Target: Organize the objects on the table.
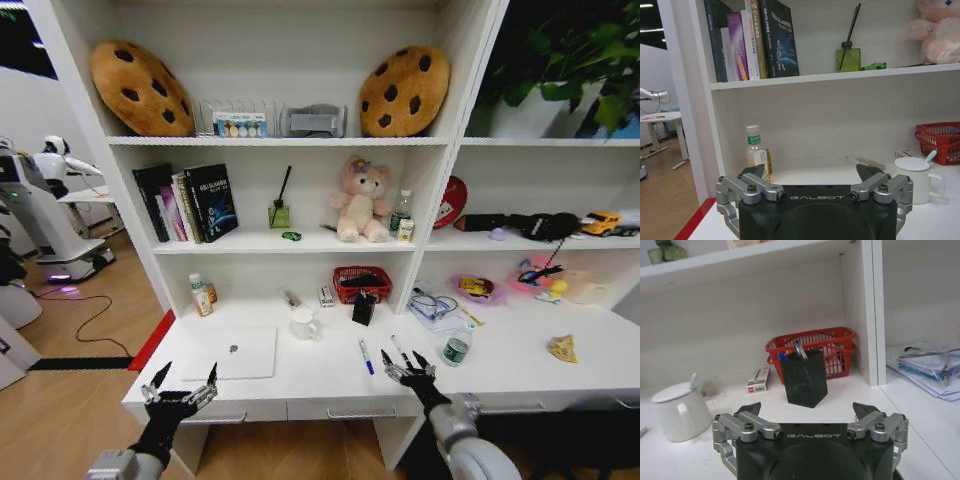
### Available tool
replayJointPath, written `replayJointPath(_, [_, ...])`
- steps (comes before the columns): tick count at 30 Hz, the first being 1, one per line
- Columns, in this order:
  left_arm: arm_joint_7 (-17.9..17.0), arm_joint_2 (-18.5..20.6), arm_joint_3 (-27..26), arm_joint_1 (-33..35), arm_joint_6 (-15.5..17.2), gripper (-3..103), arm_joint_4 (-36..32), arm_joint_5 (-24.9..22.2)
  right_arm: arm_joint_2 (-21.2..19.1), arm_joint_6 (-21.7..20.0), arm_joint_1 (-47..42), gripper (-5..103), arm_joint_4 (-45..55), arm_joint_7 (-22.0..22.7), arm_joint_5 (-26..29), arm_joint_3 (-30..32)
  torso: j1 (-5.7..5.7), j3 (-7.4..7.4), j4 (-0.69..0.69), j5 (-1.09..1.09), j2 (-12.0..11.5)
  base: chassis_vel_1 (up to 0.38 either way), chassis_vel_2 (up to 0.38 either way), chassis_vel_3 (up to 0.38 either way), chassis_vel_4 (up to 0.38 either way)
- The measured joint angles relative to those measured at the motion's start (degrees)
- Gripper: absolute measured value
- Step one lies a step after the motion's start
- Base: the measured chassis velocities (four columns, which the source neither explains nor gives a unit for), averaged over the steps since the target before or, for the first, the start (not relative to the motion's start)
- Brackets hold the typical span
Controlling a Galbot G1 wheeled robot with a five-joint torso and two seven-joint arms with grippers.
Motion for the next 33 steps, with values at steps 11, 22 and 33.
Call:
replayJointPath(11, [0.01,0.00,0.02,0.00,0.00,100,0.00,0.00,-2.76,-3.51,13.81,100,-12.43,4.06,4.30,-10.37,0.00,-0.01,-0.01,0.00,0.00,0.000,0.000,0.000,0.000])
replayJointPath(22, [0.01,0.00,0.02,0.00,0.00,100,0.00,0.00,-3.05,-3.99,21.54,90,-17.77,4.56,4.40,-16.67,0.00,-0.01,-0.01,-0.01,0.00,0.000,0.000,0.000,0.000])
replayJointPath(33, [0.01,-0.01,0.02,0.00,0.00,100,0.00,0.00,-1.69,-4.67,21.59,83,-19.50,4.88,4.19,-17.87,-0.01,-0.01,-0.02,0.00,0.01,0.000,0.000,0.000,0.000])
